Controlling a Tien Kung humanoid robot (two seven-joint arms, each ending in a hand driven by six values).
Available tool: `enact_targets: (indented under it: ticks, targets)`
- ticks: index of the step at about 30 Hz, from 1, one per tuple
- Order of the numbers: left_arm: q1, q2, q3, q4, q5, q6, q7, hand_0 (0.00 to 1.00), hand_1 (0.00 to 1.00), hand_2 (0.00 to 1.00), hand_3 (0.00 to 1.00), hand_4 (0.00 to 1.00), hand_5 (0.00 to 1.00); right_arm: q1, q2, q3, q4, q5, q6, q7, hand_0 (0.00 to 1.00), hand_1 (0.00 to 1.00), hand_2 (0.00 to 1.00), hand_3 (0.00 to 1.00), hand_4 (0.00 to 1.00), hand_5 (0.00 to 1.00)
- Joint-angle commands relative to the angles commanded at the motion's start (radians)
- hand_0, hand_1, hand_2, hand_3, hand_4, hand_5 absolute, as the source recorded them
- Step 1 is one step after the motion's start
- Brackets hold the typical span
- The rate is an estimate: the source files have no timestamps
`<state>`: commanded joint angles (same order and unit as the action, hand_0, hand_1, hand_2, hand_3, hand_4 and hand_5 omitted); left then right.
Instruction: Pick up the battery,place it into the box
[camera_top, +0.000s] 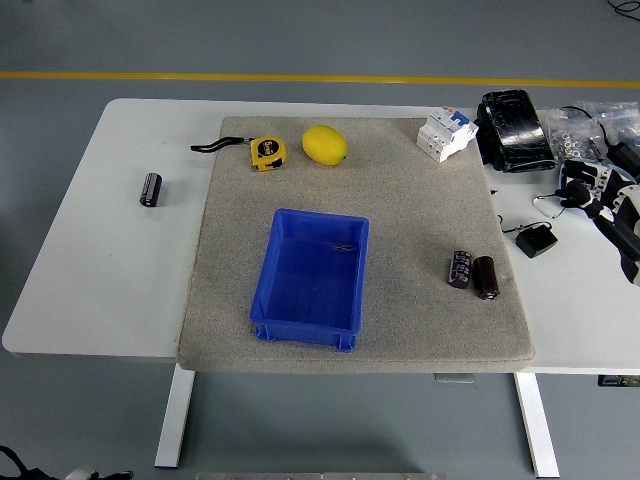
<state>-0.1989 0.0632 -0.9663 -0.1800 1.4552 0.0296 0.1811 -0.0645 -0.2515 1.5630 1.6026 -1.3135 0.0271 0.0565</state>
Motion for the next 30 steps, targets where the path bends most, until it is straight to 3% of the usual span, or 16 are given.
enact_targets:
  ticks: [19, 26, 30]
  targets:
    - [-0.009, 0.001, -0.006, 0.0, 0.022, 0.001, 0.011, 0.603, 0.548, 0.634, 0.664, 0.668, 0.728, 0.011, 0.009, 0.002, -0.002, -0.007, 0.005, 0.0, 0.698, 0.669, 0.795, 0.78, 0.998, 0.735]
    - [-0.009, 0.002, 0.005, 0.0, 0.016, 0.001, 0.013, 0.604, 0.55, 0.638, 0.663, 0.669, 0.726, 0.016, 0.004, 0.01, -0.001, -0.006, 0.004, 0.002, 0.698, 0.669, 0.794, 0.78, 0.998, 0.723]
    - [-0.008, -0.001, -0.015, 0.0, 0.043, 0.0, 0.015, 0.604, 0.55, 0.638, 0.663, 0.669, 0.726, 0.018, -0.019, 0.003, -0.007, -0.012, 0.007, 0.003, 0.698, 0.669, 0.794, 0.78, 0.998, 0.723]
